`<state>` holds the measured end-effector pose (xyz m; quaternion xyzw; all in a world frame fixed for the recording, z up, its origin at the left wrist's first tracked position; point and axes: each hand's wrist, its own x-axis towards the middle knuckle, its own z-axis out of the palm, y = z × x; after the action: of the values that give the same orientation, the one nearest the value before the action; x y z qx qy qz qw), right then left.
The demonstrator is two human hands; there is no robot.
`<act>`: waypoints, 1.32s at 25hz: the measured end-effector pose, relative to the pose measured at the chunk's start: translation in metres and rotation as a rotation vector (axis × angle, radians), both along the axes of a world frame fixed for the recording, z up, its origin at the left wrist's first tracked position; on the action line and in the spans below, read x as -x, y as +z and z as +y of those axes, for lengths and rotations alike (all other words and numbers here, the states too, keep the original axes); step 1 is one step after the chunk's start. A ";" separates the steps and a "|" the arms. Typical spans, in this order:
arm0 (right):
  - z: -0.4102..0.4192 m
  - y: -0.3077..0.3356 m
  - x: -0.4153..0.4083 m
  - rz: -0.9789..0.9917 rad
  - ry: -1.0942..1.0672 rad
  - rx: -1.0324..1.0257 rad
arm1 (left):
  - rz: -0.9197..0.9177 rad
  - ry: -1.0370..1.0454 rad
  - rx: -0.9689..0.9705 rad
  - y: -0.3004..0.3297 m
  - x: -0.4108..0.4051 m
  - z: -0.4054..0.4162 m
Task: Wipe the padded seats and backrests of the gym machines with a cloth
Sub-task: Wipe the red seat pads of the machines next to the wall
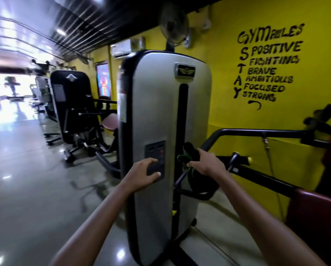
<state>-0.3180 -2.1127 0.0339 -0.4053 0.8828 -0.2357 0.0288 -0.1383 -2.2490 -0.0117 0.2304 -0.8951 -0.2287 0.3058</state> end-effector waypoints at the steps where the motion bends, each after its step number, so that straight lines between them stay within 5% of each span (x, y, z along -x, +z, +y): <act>1: -0.014 -0.001 -0.021 -0.005 0.030 -0.010 | 0.009 0.034 -0.001 -0.001 -0.025 -0.009; 17: -0.204 -0.026 -0.301 -0.062 0.410 -0.070 | 0.002 0.376 -0.064 -0.028 -0.330 -0.138; 33: -0.557 -0.021 -0.283 -0.036 0.532 -0.077 | 0.094 0.508 -0.189 -0.038 -0.316 -0.460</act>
<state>-0.0349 -2.6701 0.0124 -0.6175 0.7528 -0.1934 0.1207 0.1774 -2.7091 -0.0498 0.4642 -0.7682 -0.2374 0.3715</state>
